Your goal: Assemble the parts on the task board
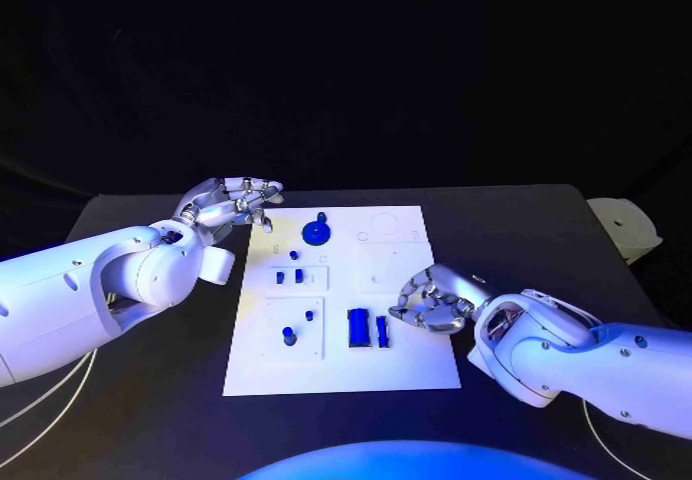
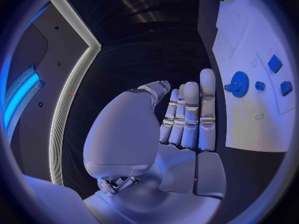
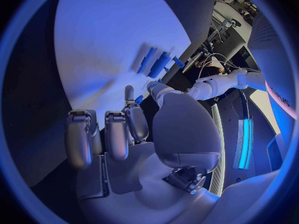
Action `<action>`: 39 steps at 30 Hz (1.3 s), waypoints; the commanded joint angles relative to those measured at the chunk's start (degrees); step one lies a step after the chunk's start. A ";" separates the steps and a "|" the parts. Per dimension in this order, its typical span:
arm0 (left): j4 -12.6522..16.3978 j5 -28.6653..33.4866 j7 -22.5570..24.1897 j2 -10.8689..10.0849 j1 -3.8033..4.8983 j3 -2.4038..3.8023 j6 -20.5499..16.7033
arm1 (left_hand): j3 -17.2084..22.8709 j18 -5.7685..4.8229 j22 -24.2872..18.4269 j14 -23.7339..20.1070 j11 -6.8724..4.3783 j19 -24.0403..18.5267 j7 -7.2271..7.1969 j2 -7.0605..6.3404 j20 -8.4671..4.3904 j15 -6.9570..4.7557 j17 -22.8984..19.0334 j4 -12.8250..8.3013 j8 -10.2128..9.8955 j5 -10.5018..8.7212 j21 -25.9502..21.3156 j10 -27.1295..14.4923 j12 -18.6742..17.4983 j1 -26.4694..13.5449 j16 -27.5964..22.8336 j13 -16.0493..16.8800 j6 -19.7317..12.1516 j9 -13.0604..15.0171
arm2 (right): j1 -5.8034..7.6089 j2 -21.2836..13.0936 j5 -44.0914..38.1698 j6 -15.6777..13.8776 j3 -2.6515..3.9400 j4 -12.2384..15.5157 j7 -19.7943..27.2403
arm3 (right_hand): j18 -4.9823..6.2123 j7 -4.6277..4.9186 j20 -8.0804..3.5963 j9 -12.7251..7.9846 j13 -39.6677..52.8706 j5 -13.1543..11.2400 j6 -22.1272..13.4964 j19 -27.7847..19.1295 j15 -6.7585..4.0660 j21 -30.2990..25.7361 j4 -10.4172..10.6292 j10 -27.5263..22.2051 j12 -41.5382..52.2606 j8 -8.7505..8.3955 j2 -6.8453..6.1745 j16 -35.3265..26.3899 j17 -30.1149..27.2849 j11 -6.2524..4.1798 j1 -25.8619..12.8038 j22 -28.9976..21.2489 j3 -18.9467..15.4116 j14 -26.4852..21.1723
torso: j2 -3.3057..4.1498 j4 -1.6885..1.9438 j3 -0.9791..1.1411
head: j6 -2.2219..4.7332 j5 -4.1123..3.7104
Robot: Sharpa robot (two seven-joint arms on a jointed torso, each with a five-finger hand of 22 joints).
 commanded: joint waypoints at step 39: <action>-16.35 6.97 9.26 11.70 -2.99 0.32 -5.95 | -27.55 -9.71 -33.08 -61.42 -6.74 -63.49 -10.93 11.01 -6.98 -2.27 -27.00 -10.33 -18.98 -14.84 -45.57 -53.42 -30.35 -38.00 -66.34 -9.88 -48.90 -12.98 | 6.06 19.70 65.48 6.92 2.61 -40.97 43.85 | -0.82 -5.50 -2.54 -37.33 -74.91 -15.74 -56.10 -84.01 3.35 -84.53 -15.34 -82.95 -71.99 -15.83 11.04 -86.47 -74.91 -0.82 -23.92 -74.92 -19.44 -83.94 | -7.33 -0.57 -0.36 | 10.35 2.19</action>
